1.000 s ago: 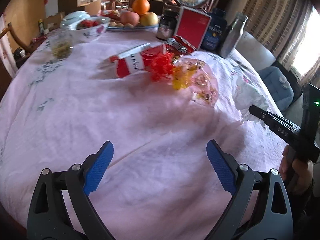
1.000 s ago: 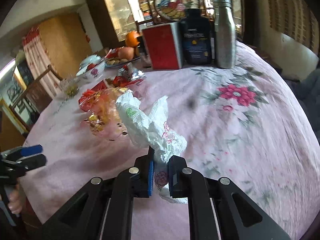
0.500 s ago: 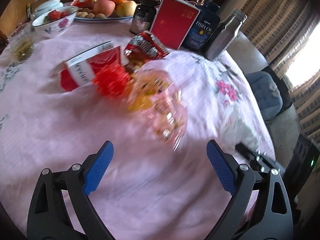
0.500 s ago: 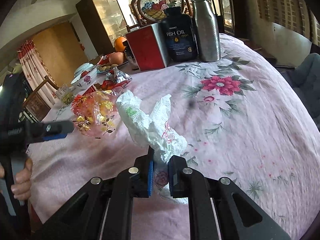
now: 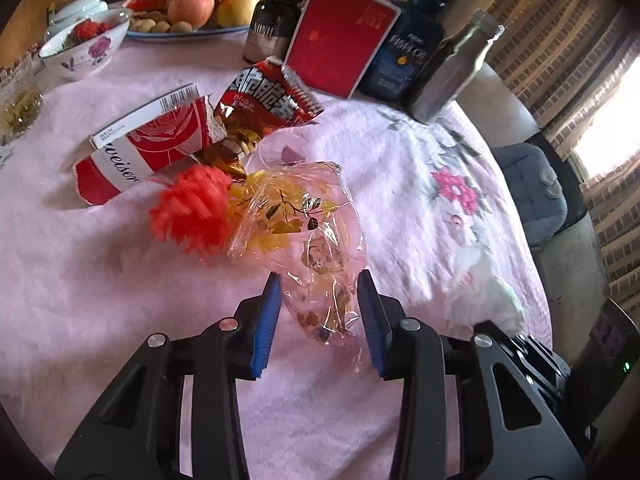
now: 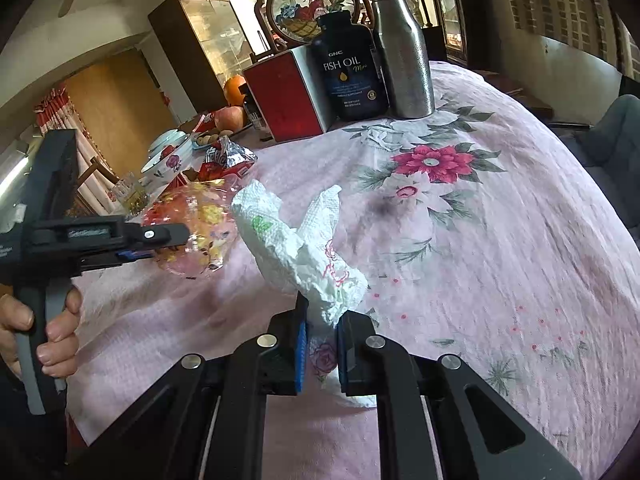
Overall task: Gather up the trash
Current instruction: 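Grasp the crumpled white tissue with the right tool while the left tool reaches the candy bag, then carry the clear candy bag and tissue toward the red basket with both tools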
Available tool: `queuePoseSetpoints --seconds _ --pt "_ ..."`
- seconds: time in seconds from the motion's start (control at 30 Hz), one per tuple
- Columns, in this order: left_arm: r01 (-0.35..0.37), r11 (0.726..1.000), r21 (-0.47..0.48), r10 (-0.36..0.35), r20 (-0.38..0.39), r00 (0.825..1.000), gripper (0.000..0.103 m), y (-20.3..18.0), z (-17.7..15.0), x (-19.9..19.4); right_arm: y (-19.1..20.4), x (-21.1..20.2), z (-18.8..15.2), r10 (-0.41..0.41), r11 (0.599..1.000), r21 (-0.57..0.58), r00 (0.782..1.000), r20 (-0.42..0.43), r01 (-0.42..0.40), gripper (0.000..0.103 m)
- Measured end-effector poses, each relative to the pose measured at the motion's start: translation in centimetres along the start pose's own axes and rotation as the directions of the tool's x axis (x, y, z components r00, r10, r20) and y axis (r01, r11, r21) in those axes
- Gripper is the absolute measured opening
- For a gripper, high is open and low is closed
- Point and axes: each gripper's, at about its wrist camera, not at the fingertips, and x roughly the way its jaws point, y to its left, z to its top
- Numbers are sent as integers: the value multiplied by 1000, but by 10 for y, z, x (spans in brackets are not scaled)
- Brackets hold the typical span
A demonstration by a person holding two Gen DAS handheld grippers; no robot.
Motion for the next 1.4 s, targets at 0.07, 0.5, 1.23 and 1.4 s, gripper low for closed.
queuePoseSetpoints --seconds 0.07,0.5,1.23,1.4 --pt "-3 999 42 1 38 999 37 -6 -5 -15 1 -3 0 1 1000 1 1000 5 -1 13" --pt "-52 992 114 31 176 984 37 15 -53 -102 39 -20 -3 29 997 -76 999 13 -28 13" --pt "-131 972 -195 184 287 940 37 165 -162 -202 253 11 -38 303 850 -367 920 -247 -379 12" --pt "-175 933 -314 281 335 899 37 214 -208 -255 343 19 -50 392 741 -438 858 -332 -508 12"
